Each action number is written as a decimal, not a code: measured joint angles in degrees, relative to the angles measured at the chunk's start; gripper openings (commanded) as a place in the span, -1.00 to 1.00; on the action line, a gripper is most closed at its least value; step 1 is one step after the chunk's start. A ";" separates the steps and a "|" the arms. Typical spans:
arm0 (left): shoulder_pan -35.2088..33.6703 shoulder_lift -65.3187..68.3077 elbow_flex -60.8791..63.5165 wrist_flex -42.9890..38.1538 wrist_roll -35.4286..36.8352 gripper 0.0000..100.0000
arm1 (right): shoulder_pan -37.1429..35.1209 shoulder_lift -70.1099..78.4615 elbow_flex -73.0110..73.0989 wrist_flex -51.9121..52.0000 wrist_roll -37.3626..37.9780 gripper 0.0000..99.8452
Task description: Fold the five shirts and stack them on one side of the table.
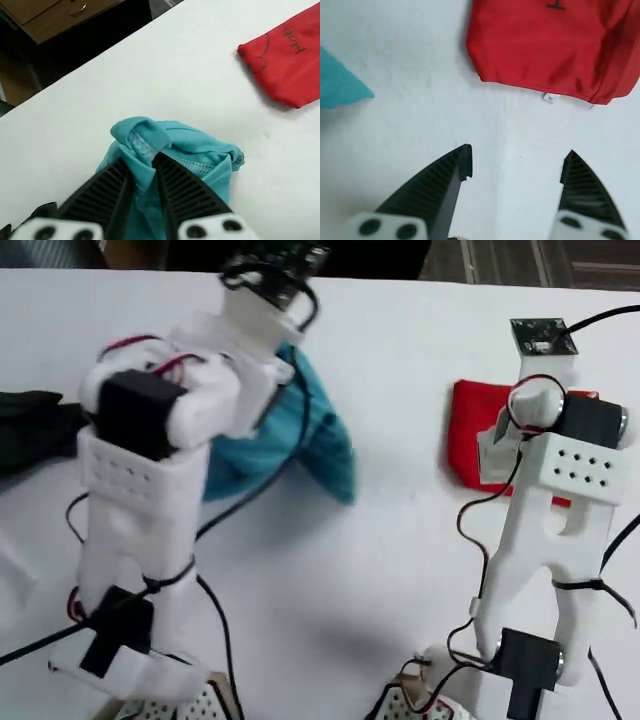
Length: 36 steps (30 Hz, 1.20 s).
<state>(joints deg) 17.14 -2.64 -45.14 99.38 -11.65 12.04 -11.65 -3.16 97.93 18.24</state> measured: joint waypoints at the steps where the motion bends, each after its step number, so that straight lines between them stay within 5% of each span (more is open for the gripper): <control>1: 0.88 0.44 0.00 -0.09 0.35 -0.94 | 0.00 0.00 0.00 0.00 0.00 -0.42; 9: -0.44 4.57 4.75 -0.18 -2.73 -0.45 | 0.00 0.00 0.00 0.00 0.00 -0.42; 20: -24.00 6.07 7.30 -0.88 -8.26 -0.48 | -2.64 0.00 0.26 0.00 0.00 -0.42; 28: -39.47 16.35 23.56 -4.57 -10.37 -0.48 | -27.60 2.29 3.69 -0.09 5.98 -0.42; 36: -45.10 22.77 37.10 -17.49 -10.73 -0.48 | -50.20 6.42 11.16 -2.37 10.02 -0.42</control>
<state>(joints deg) -27.96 20.13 -8.04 81.89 -22.37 -38.15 -5.23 8.00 95.56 28.26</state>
